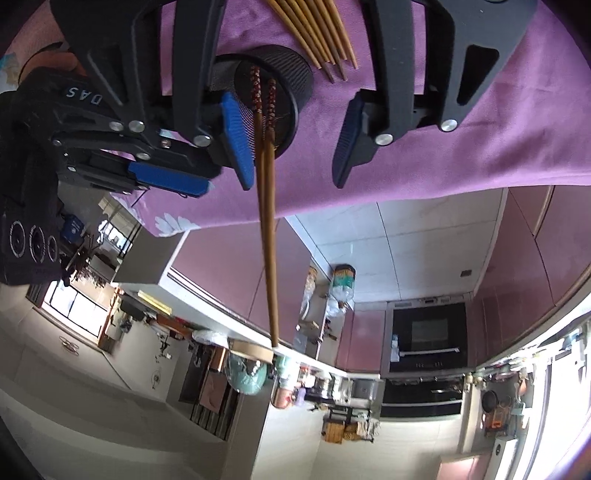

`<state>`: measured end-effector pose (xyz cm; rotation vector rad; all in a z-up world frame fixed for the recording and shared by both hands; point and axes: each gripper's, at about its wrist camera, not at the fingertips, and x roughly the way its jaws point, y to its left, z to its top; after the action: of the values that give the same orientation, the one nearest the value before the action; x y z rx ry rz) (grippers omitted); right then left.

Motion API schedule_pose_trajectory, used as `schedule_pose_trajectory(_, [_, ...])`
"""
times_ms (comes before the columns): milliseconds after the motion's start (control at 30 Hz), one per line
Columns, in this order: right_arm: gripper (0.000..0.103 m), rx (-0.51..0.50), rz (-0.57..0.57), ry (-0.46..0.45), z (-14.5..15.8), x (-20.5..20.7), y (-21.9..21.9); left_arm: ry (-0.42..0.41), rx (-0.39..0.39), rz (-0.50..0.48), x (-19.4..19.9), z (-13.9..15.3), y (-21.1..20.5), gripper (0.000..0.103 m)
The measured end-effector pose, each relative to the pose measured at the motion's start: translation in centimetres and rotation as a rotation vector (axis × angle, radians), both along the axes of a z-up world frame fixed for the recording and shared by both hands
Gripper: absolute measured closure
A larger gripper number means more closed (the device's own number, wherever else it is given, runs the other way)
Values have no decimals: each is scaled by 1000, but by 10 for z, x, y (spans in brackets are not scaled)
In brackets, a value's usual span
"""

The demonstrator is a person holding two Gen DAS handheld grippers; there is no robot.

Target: Organize utensils

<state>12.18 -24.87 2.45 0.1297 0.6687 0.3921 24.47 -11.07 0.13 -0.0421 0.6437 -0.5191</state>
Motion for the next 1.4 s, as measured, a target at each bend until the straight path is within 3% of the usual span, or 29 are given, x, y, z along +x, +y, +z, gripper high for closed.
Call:
schedule_pose_trajectory(167, [76,16,31,-58,9,-29,-1,-63,29,52,-34,4,24,48])
schedule_pose_trajectory(300, [67,21,121,-69,6,-56,9,-82,87,85,-62,-3,44,45])
schedule_pose_trajectory(400, [66,-20,173,-38,-10,-67,21,-43,132,92,-82,-21,63,45])
schedule_pose_trajectory(633, [67,-84,214,150,-72,-75,49,105,201,64,-119,-76,90,47])
schedule_pose_trajectory(933, [72,-121,175,215,-96,-75,67,188,207,42,-127,-104,81,54])
schedule_pose_trajectory(1267, [74,-165,150,209,-98,-78,67,201,237,21,-126,-109,70,64])
schedule_pose_trajectory(1400, [83,-194,142,219,-100,-78,67,207,242,8,-125,-109,71,68])
